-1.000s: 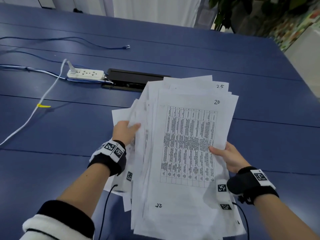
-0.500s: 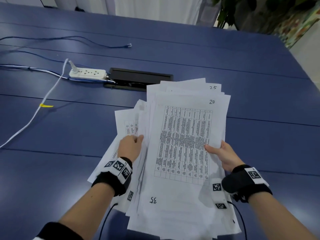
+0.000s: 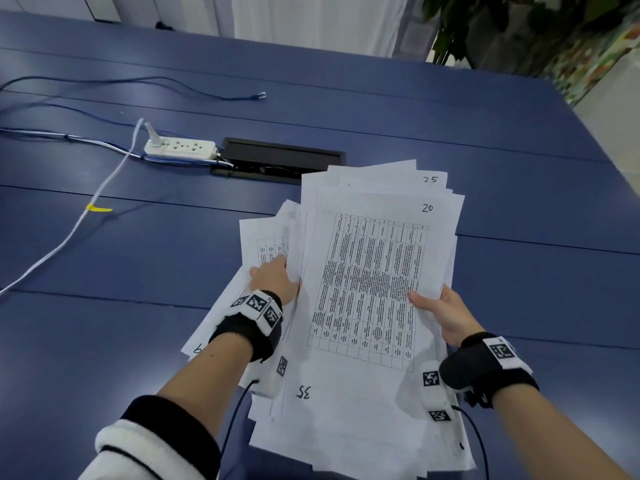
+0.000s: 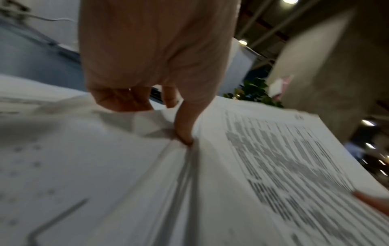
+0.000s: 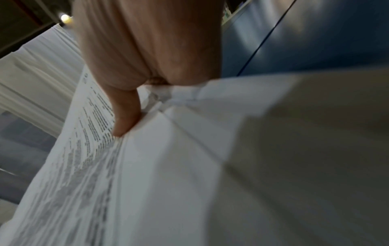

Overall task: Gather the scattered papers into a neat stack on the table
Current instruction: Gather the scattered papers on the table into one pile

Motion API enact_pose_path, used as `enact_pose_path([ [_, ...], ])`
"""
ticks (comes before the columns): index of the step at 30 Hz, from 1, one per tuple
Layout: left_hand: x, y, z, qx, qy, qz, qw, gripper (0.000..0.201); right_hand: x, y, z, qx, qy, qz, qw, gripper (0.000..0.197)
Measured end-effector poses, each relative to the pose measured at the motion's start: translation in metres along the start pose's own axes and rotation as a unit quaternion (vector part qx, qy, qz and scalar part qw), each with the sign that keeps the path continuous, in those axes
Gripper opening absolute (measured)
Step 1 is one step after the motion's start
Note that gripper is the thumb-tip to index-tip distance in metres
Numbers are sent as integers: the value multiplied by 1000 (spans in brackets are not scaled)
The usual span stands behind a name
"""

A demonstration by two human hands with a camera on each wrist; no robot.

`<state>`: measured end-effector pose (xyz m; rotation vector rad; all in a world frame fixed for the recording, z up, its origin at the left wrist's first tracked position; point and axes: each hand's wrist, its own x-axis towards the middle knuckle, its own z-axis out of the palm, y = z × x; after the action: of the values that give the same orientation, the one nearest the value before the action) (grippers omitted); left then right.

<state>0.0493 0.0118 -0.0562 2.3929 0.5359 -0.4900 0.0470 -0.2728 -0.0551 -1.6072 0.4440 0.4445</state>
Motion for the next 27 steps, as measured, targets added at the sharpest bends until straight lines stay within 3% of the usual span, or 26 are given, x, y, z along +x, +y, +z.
enact_pose_path([
  [6, 2, -4, -10, -177, -29, 66, 982, 11, -1, -1, -10, 13, -9, 6, 1000, 30],
  [11, 6, -2, -18, -325, 62, 35, 943, 20, -1, -2, -13, 37, -21, 9, 999, 40],
  [13, 1, 6, -15, -332, 29, 39, 942, 8, 0, -3, -8, 27, -32, 8, 999, 40],
  [16, -4, 15, -1, -284, -60, 17, 957, 53, 3, -3, 4, -26, -41, 12, 999, 43],
  [19, 0, 12, 2, -325, -98, -1, 940, 64, 3, -6, 13, -62, -45, 11, 997, 42],
  [21, 3, 5, 0, -345, -123, 12, 930, 61, 2, -8, 16, -91, -50, 2, 995, 55],
  [23, 2, 0, -1, -353, -122, 24, 927, 55, 4, -9, 19, -165, -67, -1, 984, 87],
  [24, 1, -2, 0, -347, -111, 26, 931, 57, 5, -10, 18, -213, -78, 3, 974, 94],
  [27, -2, -10, 0, -351, -78, 21, 933, 59, 10, -17, 9, -335, 14, 7, 942, 52],
])
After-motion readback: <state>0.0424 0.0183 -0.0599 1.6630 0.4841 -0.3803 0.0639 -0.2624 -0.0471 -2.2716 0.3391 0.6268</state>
